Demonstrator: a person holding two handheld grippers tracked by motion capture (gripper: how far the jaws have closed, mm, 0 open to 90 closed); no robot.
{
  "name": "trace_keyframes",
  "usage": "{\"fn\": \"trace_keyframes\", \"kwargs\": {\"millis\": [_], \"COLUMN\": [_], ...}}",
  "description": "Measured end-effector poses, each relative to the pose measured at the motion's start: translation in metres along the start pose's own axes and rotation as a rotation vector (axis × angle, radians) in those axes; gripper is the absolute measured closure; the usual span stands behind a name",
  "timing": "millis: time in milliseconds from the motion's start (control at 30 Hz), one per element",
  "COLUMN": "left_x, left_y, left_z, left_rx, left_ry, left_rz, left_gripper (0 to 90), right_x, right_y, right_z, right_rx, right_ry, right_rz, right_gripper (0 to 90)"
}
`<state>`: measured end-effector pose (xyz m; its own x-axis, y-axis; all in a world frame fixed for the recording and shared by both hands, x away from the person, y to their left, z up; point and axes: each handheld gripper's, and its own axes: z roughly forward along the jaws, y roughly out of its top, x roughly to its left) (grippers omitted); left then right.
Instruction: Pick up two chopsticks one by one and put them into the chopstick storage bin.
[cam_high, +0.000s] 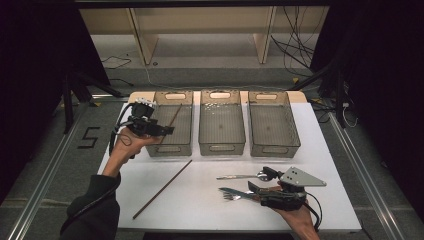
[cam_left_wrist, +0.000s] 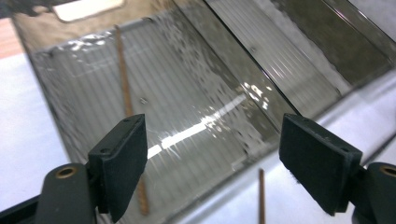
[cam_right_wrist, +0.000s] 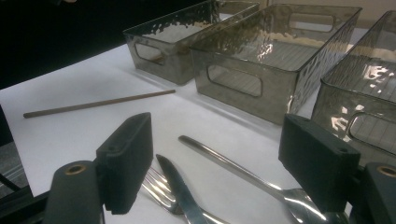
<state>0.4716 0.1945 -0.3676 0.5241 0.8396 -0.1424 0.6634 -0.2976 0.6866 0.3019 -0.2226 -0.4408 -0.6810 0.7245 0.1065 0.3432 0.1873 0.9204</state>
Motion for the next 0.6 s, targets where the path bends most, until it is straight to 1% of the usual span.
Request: {"fn": "trace_keyframes", "kwargs": {"millis": [33,67,100,133,233,267,300,367,433,467,500,533,567,600], "left_x": [-0.003,-0.01,-0.01,-0.013,-0.022,-0.027,-0.027,-0.03,-0.032,-0.033,-0.035,-0.037,-0.039,-0.041], "left_y": [-0.003,-0.009,-0.009,-0.012,-0.021,-0.027,-0.027,-0.033,-0.04,-0.044,-0.048,-0.051,-0.053,-0.056], "left_z": [0.0,-0.001,-0.001,-0.002,-0.004,-0.006,-0.006,-0.008,-0.01,-0.011,-0.011,-0.012,-0.014,-0.016], "left_rx": [0.003,0.013,0.013,0.021,0.041,0.044,0.044,0.05,0.048,0.041,0.056,0.069,0.068,0.065], "left_ry": [-0.007,-0.02,-0.02,-0.024,-0.033,-0.048,-0.048,-0.052,-0.054,-0.061,-0.069,-0.066,-0.061,-0.068], "left_rz": [0.01,0.024,0.024,0.032,0.065,0.07,0.07,0.081,0.079,0.071,0.074,0.084,0.088,0.087], "left_gripper": [22.1,21.5,21.0,20.6,19.8,19.8,19.7,19.0,18.7,18.7,18.5,18.5,18.1,18.1], "right_x": [0.0,0.0,0.0,0.0,0.0,0.0,0.0,0.0,0.0,0.0,0.001,0.001,0.001,0.001], "right_y": [0.0,0.0,0.0,0.0,0.0,0.0,0.0,0.0,0.0,0.0,0.0,0.0,0.0,0.0], "right_z": [0.0,0.0,0.0,0.0,0.0,0.0,0.0,0.0,0.0,0.0,0.0,0.0,0.0,-0.001], "right_rx": [-0.001,-0.003,-0.003,0.0,-0.001,-0.002,-0.002,-0.003,0.002,0.003,0.003,0.003,0.0,0.0], "right_ry": [-0.001,0.0,-0.001,-0.001,-0.002,-0.002,-0.001,-0.001,-0.002,-0.003,-0.002,-0.002,-0.002,-0.002], "right_rz": [0.002,0.001,0.001,0.001,-0.001,-0.001,0.0,0.0,-0.001,-0.002,-0.003,-0.003,-0.005,-0.005], "right_gripper": [26.8,26.8,26.8,26.8,26.8,26.8,26.8,26.8,26.8,26.8,26.8,26.8,26.8,26.8]}}
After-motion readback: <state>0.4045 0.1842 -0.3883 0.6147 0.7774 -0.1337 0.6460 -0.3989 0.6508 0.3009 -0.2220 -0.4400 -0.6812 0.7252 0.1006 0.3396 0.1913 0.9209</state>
